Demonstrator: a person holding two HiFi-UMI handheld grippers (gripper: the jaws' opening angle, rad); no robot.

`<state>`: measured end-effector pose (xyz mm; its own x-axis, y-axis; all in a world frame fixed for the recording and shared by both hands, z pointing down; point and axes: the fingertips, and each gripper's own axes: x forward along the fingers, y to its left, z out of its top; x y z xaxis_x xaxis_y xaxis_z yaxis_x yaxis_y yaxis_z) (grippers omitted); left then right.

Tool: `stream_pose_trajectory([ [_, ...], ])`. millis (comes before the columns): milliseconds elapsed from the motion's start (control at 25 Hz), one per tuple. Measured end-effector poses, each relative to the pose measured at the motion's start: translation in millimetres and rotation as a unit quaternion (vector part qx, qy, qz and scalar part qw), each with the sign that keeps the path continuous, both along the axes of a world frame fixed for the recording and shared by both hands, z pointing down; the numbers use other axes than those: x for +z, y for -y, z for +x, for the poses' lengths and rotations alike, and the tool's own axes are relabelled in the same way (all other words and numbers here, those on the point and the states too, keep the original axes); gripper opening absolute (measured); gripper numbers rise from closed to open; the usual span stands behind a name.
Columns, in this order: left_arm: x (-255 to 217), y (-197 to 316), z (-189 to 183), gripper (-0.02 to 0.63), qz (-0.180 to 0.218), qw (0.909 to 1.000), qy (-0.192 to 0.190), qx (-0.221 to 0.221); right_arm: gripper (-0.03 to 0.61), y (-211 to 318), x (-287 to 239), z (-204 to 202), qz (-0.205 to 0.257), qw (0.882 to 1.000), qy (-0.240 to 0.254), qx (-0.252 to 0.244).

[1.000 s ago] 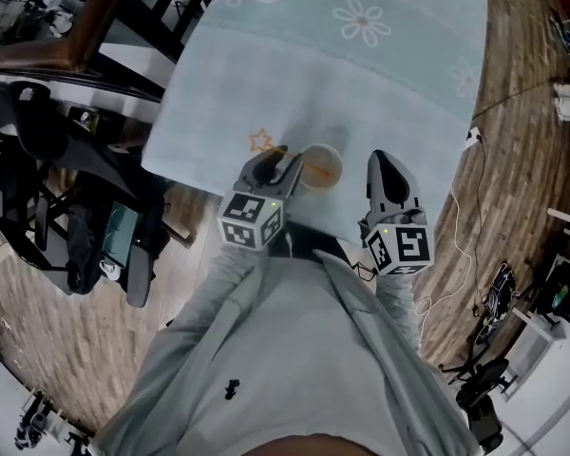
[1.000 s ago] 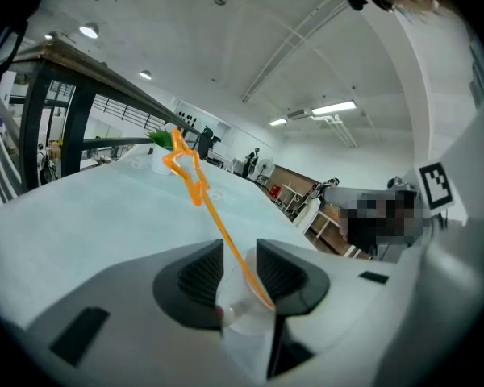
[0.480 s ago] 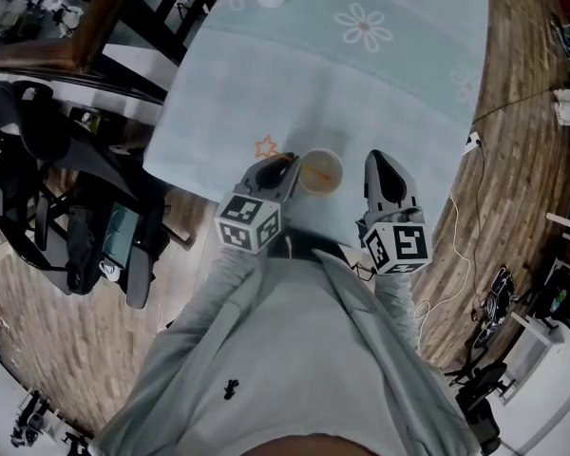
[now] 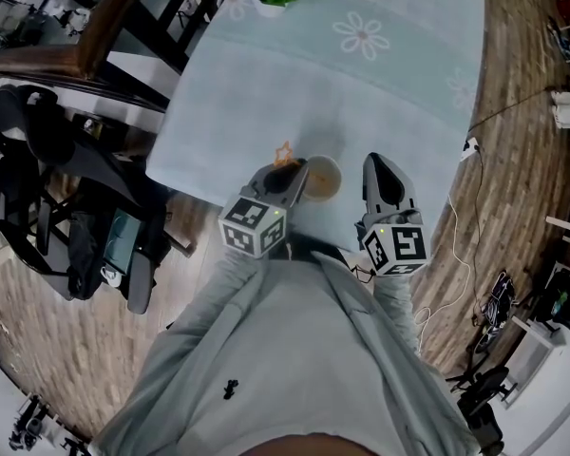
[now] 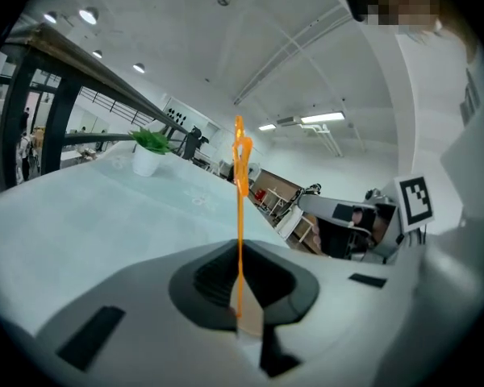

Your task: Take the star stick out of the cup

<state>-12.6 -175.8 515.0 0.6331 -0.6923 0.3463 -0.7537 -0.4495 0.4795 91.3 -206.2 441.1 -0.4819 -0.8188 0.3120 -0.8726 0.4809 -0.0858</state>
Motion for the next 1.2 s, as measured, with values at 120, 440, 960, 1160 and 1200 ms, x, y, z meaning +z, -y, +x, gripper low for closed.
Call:
stream_pose_trajectory([
  [120,-6.4,1.1,3.5,0.028,0.011,0.9999,0.006,0.007,0.015,0.2,-3.6,2.0,0.004,1.0,0.001,0.003],
  [440,-30.8,9.7,5.3,0.028,0.047,0.9986,0.016,0.02,0.015,0.6,-14.4,9.9,0.02,1.0,0.004,0.019],
  [960,-104.8,35.8,-1.5,0.026,0.147,0.988,0.044,0.02,0.015,12.7,-52.2,23.5,0.066,0.996,0.032,0.044],
  [1160,-138.4,48.3,-15.8,0.026,0.199,0.9771,0.075,-0.001,0.015,18.1,-66.7,23.3,0.082,0.995,0.036,0.045],
  [1200,-144.6,50.4,-18.7,0.026,0.211,0.9738,0.085,-0.006,0.015,19.3,-69.7,23.3,0.085,0.995,0.036,0.045],
])
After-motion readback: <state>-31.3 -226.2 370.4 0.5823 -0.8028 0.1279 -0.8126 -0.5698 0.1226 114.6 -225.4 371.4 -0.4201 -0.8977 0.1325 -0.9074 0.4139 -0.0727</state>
